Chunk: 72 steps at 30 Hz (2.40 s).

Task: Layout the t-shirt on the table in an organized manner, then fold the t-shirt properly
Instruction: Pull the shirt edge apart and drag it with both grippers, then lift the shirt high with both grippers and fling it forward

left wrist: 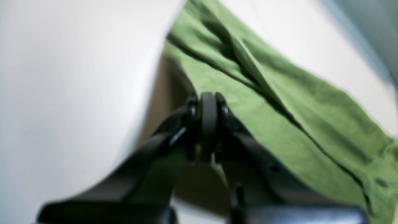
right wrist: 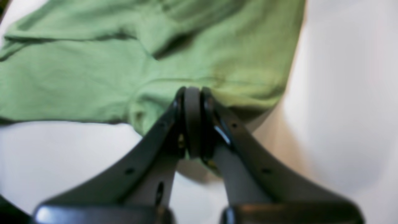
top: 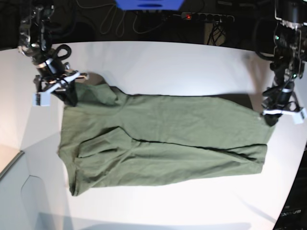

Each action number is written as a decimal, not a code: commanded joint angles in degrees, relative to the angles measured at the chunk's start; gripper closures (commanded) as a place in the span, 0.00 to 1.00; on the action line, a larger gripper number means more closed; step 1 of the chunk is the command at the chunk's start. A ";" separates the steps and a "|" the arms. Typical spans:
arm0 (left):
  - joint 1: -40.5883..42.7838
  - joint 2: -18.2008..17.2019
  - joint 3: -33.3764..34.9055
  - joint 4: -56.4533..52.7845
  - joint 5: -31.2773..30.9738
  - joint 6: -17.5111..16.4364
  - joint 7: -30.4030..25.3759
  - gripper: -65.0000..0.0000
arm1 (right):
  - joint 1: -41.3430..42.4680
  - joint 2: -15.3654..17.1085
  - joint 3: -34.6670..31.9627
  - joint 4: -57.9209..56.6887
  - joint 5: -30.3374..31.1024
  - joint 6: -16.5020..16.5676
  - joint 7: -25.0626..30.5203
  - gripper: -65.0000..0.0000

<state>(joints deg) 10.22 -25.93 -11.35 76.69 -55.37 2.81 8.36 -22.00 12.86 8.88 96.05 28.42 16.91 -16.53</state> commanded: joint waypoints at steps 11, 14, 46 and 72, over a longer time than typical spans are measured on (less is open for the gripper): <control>7.06 1.19 -11.11 13.38 0.30 -0.22 -1.37 0.99 | -2.84 0.90 10.15 14.32 0.63 0.63 1.37 1.00; 2.66 1.19 -10.32 12.85 0.47 -0.22 -1.28 0.99 | 2.00 0.90 10.06 14.24 0.54 0.63 0.84 1.00; -10.88 3.21 -9.79 2.92 0.21 -0.57 16.30 0.99 | 2.26 1.69 -4.97 3.42 0.45 0.63 -15.69 0.41; -8.86 6.02 -13.04 2.57 0.65 -0.57 16.30 0.99 | 9.82 1.69 -9.46 -10.29 0.45 0.63 -16.21 1.00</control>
<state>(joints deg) 2.17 -19.03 -24.01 78.30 -54.30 2.96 25.54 -12.40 14.13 -0.99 84.75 28.34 17.21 -33.65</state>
